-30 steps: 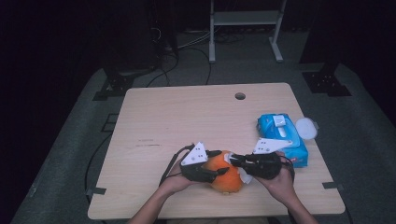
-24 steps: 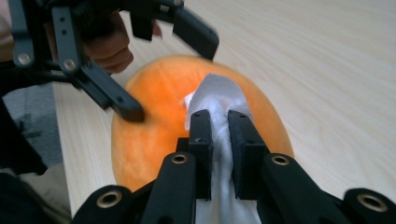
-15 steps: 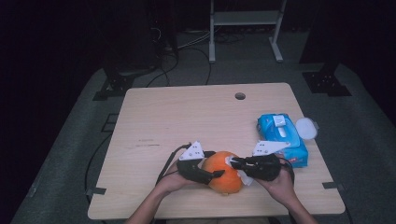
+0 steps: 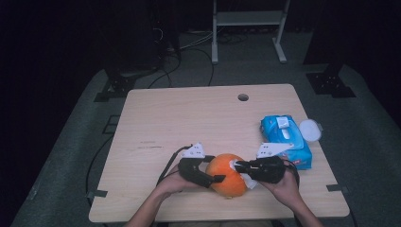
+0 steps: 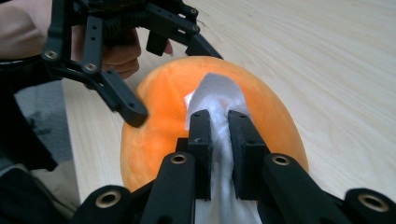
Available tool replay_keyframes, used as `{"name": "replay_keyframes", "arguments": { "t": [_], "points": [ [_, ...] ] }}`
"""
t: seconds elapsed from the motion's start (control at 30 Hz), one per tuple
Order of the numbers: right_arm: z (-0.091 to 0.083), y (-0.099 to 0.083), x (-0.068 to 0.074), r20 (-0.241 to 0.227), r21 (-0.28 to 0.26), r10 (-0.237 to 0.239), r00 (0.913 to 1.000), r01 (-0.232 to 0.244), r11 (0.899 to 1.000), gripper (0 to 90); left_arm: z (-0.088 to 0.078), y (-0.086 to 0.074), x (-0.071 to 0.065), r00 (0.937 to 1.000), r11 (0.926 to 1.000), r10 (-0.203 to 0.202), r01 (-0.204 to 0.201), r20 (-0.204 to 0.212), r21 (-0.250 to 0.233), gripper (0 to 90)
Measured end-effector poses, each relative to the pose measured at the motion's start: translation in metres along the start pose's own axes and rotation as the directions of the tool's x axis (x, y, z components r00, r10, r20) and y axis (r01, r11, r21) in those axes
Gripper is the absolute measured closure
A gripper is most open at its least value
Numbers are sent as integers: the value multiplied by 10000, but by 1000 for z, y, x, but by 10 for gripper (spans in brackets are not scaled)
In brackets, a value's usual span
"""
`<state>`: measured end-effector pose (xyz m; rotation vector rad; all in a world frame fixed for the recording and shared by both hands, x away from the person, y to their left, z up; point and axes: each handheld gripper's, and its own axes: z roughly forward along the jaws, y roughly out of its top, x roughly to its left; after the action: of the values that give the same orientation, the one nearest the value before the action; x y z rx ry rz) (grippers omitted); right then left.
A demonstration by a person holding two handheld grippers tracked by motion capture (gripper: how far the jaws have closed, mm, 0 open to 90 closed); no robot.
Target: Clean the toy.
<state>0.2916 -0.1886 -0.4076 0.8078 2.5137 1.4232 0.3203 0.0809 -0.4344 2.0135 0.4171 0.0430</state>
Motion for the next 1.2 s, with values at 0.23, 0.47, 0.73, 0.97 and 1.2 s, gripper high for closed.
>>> {"name": "replay_keyframes", "arguments": {
  "t": [0.23,0.47,0.73,0.97,1.2],
  "points": [
    [-12,10,1,270,-1001,48,9996,-21,9950,791,-15,20,-16,9716,9838,1611,-1721,-1734,-503,334],
    [-5,9,4,4,-956,75,10000,-74,9954,796,-3,17,-21,9707,9862,1531,-1620,-1850,-342,298],
    [-3,11,10,35,-587,-450,9990,451,9973,799,-6,20,-23,9777,9843,1555,-1655,-1410,-620,198],
    [-5,3,-1,106,-423,63,9999,-58,9991,800,-7,13,-6,9976,9981,120,-161,-684,-593,230],
    [-11,18,18,116,-882,-629,9980,636,9941,799,0,17,-25,9876,9899,1309,-1350,-871,-424,317]
  ]
}}
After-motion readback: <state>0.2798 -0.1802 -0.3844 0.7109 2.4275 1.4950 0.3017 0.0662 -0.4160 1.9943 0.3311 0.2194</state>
